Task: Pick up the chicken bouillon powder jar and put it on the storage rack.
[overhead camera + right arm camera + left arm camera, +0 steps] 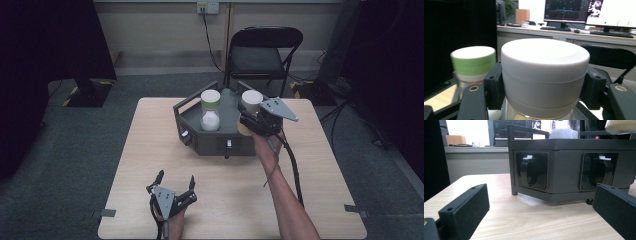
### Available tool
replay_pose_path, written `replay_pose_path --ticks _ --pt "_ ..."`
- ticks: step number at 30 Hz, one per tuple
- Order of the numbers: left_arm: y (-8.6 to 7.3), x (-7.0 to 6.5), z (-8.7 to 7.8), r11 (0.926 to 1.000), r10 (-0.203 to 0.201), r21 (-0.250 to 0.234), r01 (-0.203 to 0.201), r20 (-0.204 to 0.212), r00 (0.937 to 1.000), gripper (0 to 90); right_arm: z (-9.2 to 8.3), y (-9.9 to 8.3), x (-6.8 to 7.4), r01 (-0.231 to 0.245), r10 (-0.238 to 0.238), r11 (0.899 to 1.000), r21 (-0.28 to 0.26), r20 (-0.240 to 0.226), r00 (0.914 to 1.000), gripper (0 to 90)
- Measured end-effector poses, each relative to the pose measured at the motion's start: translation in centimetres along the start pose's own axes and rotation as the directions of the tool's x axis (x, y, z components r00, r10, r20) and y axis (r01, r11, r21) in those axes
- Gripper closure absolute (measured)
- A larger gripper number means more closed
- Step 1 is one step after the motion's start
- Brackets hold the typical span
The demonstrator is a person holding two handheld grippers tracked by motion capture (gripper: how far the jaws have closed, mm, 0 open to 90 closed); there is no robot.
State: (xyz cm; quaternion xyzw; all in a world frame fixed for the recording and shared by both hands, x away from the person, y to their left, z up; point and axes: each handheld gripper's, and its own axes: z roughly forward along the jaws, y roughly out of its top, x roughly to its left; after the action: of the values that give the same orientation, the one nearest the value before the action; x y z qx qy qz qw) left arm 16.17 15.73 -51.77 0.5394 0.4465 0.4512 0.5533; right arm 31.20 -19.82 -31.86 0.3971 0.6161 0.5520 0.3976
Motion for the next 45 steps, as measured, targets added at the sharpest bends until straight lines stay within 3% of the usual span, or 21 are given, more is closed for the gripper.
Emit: replay_pose_path --ticks 2,6,7,10,14,27,32,45 --pt "0.0 0.0 0.0 1.0000 0.003 0.003 -0.003 0.000 1.0000 0.1 1.1 0.1 0.3 -0.002 0.002 1.000 0.014 0.034 0.9994 33.1" --pt "0.1 -0.1 0.0 1.0000 0.003 0.003 -0.003 -0.001 1.0000 0.0 2.3 -0.1 0.3 -0.004 0.002 0.999 0.042 0.055 0.9985 33.1" --pt "0.1 -0.1 0.0 1.0000 0.003 0.003 -0.003 -0.001 1.0000 0.0 2.7 -0.1 0.3 0.010 -0.013 0.999 0.051 0.057 0.9983 33.0" --pt "0.1 0.0 0.0 1.0000 0.001 0.003 -0.001 0.000 1.0000 0.1 3.3 -0.1 0.0 -0.019 0.015 0.998 0.061 0.059 0.9981 33.0" --pt "0.1 0.0 0.0 1.0000 0.001 0.003 -0.001 0.000 1.0000 0.1 3.9 0.0 0.1 -0.014 0.010 0.997 0.073 0.061 0.9981 33.0" --pt "0.0 0.0 0.0 1.0000 0.001 0.002 -0.001 0.001 1.0000 0.2 4.3 -0.7 0.4 -0.025 0.020 0.996 0.088 0.062 0.9979 33.0" --pt "0.0 0.0 0.0 1.0000 0.002 0.002 -0.002 0.000 1.0000 0.2 4.1 -1.0 0.8 -0.005 -0.001 0.997 0.081 0.069 0.9976 33.0" --pt "0.1 -0.1 0.0 1.0000 0.003 0.004 -0.003 -0.005 1.0000 0.2 4.0 -0.7 0.7 -0.017 0.010 0.995 0.097 0.069 0.9975 33.1"
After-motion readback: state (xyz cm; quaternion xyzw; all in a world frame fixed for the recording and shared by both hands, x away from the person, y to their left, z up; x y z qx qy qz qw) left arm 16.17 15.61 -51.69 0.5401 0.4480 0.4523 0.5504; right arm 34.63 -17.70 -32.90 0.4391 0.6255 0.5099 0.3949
